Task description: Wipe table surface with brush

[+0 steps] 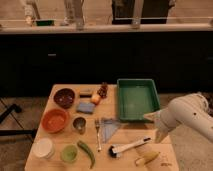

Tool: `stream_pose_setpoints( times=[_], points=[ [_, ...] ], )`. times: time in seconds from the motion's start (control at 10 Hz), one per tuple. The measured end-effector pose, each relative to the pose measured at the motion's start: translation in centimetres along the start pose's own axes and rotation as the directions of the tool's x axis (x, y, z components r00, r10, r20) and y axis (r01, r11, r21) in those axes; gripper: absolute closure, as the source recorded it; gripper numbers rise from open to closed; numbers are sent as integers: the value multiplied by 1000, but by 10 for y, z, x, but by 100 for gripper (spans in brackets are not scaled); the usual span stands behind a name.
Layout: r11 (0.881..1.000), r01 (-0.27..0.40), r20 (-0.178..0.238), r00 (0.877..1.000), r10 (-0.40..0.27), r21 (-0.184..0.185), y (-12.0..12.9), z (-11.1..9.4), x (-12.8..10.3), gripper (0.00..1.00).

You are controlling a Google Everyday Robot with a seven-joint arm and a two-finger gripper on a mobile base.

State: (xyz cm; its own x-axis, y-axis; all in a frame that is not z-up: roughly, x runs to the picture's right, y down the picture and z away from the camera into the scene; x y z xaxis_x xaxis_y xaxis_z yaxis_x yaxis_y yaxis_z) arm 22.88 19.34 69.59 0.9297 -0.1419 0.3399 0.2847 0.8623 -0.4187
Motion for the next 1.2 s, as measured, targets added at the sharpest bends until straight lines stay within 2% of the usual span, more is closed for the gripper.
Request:
stream_pose_setpoints(
  times=[0.3, 0.5, 0.7, 1.2],
  points=[
    [1000, -18, -19, 1000, 18, -14, 5, 8, -1, 20],
    [999, 7, -31, 999, -8, -53, 19, 38, -8, 20],
    [997, 27, -37, 999, -30, -78, 26, 58, -15, 20],
    [993, 41, -28, 999, -44, -114, 35, 78, -24, 21]
  ],
)
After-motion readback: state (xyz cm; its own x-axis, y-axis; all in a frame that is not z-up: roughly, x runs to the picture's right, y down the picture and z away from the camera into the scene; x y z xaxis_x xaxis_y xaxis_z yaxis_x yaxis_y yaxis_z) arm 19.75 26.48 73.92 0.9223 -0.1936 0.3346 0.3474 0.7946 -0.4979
